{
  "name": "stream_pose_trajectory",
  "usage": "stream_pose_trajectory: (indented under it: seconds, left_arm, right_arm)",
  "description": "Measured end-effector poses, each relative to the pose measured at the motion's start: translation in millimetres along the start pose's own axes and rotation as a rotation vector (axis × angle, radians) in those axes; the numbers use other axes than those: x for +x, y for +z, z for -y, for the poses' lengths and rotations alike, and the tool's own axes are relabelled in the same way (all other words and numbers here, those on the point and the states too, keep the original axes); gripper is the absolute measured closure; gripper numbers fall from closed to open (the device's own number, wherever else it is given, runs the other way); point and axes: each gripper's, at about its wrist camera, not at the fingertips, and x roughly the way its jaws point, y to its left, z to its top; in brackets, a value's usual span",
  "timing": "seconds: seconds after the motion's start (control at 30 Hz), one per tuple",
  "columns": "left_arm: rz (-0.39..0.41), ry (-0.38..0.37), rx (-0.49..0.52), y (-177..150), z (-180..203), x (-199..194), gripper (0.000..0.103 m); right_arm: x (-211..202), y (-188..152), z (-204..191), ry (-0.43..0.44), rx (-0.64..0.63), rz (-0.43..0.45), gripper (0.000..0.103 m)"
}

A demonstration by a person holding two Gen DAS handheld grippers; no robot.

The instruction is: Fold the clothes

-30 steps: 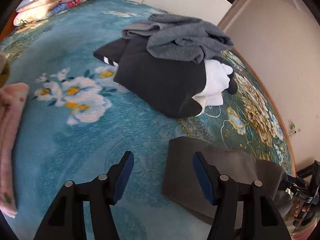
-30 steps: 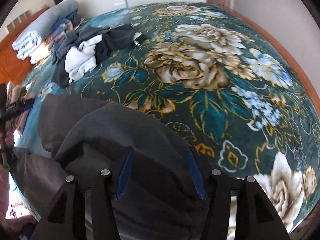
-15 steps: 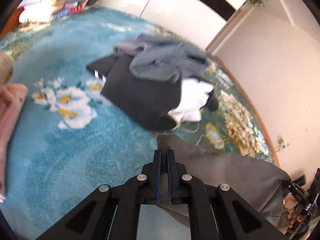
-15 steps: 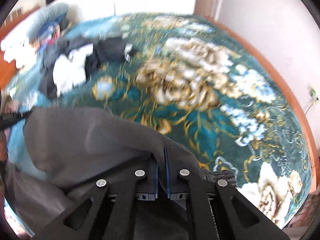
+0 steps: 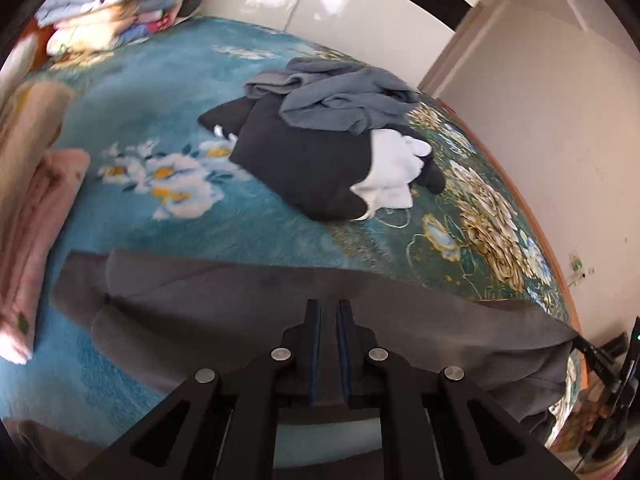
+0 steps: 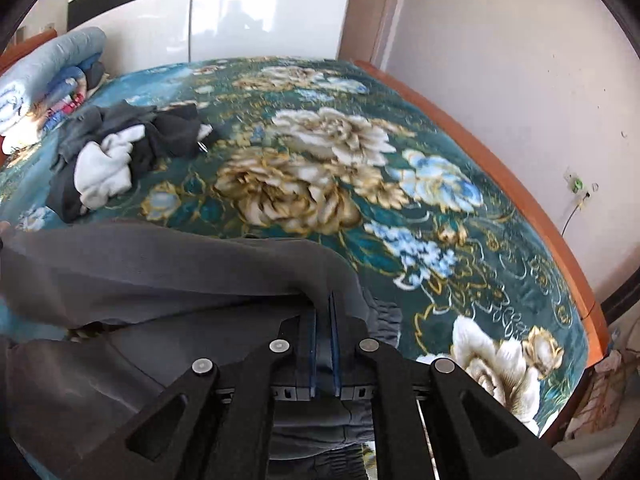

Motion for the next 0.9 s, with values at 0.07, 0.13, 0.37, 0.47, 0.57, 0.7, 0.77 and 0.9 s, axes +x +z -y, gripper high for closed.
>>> stream_pose_trajectory:
  seconds: [0.07, 0.13, 0.37, 0.47, 0.57, 0.7, 0.77, 0.9]
  left_arm:
    - [0.034, 0.043, 0.007, -4.2, -14.5, -10.3, 0.087]
    - [0.045, 0.123, 0.005, -3.9, -30.7, -16.6, 0.074]
    - [0.058, 0.257, -0.023, 14.6, -67.3, -12.2, 0.066]
    - [0.036, 0.316, 0.004, 30.7, -65.3, 7.2, 0.064]
    - [0.033, 0.307, -0.012, 37.4, -64.9, 11.7, 0.064]
    - [0.028, 0.274, 0.030, 30.0, -59.9, 2.2, 0.049]
    - [0.001, 0.256, 0.030, 25.6, -61.7, -0.3, 0.043]
    - [-0.010, 0.283, 0.029, 18.2, -67.6, -1.0, 0.040]
  right_arm:
    - [12.6, -5.4, 9.6, 0.005, 0.027, -0.028, 0.097]
    - [21.0, -5.5, 11.5, 0.011, 0.040, -0.038, 0.097]
    - [59.7, 15.9, 0.5, -0.038, 0.043, -0.068, 0.097]
    - [79.3, 31.2, -1.3, -0.056, 0.070, -0.092, 0.097]
    - [95.1, 46.0, -1.9, -0.065, 0.126, -0.115, 0.097]
    - [117.7, 55.5, -9.6, -0.086, 0.138, -0.169, 0.097]
    - [120.8, 53.4, -13.6, -0.085, 0.113, -0.180, 0.097]
    - [98.7, 49.3, -6.0, -0.024, 0.144, -0.142, 0.096]
